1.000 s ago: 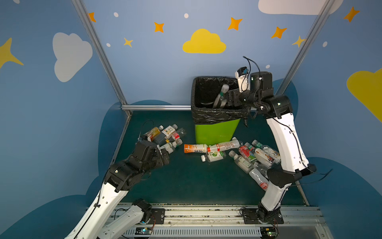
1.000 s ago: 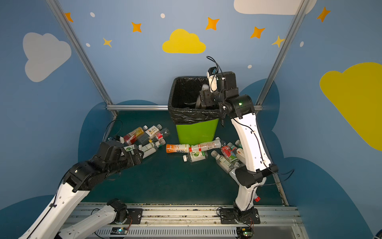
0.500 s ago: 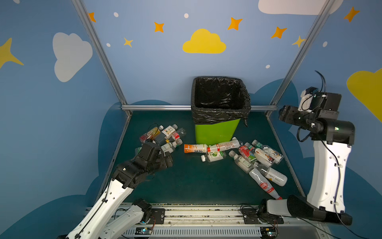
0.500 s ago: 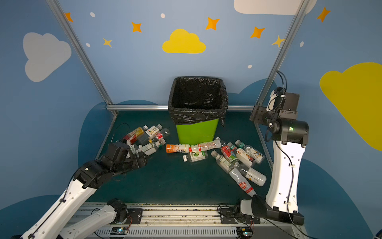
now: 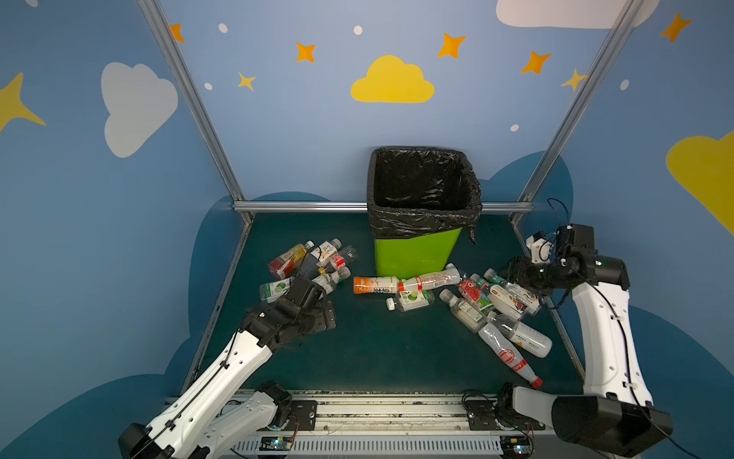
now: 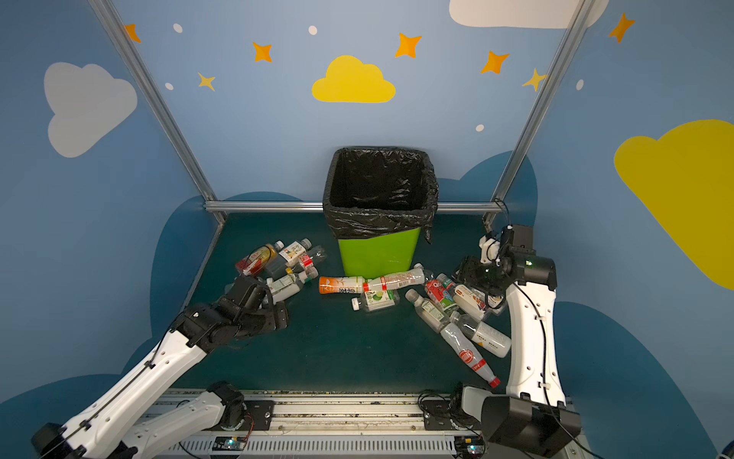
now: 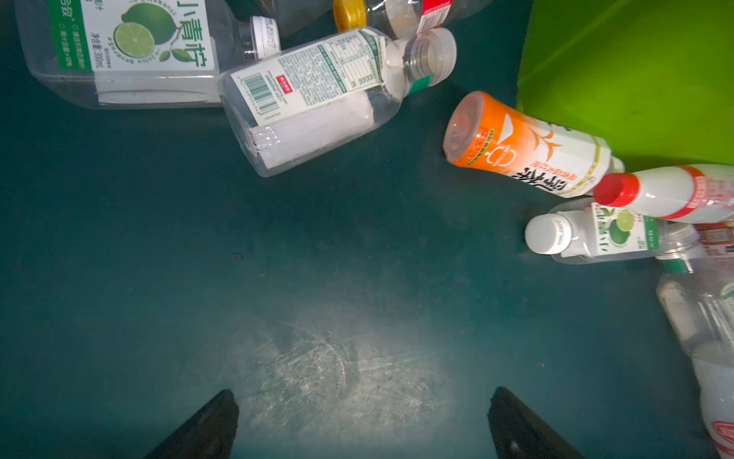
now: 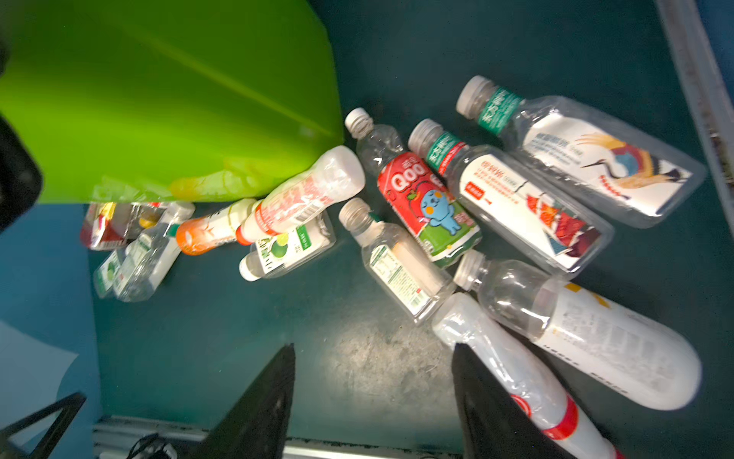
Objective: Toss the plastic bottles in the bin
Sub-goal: 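Lower the right gripper to the pile while the left gripper descends on a clear bottle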
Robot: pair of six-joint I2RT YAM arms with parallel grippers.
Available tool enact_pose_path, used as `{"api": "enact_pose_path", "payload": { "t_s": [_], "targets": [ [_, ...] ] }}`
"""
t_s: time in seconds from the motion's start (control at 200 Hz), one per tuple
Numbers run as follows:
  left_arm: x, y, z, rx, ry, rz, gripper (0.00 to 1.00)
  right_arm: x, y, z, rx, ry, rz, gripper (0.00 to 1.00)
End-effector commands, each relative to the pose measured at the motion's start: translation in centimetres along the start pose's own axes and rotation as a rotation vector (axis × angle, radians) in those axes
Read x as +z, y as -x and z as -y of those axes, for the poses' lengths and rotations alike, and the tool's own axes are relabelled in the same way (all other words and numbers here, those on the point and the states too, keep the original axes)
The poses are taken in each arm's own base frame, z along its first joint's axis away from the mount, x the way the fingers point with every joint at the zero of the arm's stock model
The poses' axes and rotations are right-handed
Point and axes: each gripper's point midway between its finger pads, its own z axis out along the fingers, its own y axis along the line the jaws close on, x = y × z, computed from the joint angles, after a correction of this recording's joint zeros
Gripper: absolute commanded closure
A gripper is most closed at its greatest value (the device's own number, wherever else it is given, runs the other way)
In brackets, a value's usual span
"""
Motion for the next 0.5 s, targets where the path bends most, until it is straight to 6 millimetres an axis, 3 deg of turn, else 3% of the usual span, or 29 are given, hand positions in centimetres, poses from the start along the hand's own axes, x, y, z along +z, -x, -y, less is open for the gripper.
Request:
{"api": "enact_pose_path", "payload": {
  "t_s": [0.0, 0.31, 0.496],
  "targets": [
    [0.5, 1.5, -0.4, 0.062, 0.062, 0.024, 0.01, 1.1, -2.4, -1.7, -0.028, 0.067, -0.059, 0.37],
    [2.8, 8.3, 0.7, 0.228, 0.103, 0.049, 0.0, 2.0, -9.1, -4.6, -0.118, 0.111, -0.17, 0.39],
    [6.4, 10.5, 0.9, 0.374, 0.163, 0.023, 0.0, 1.6, -12.9, -5.5, -0.138, 0.139, -0.206, 0.4]
  ]
}}
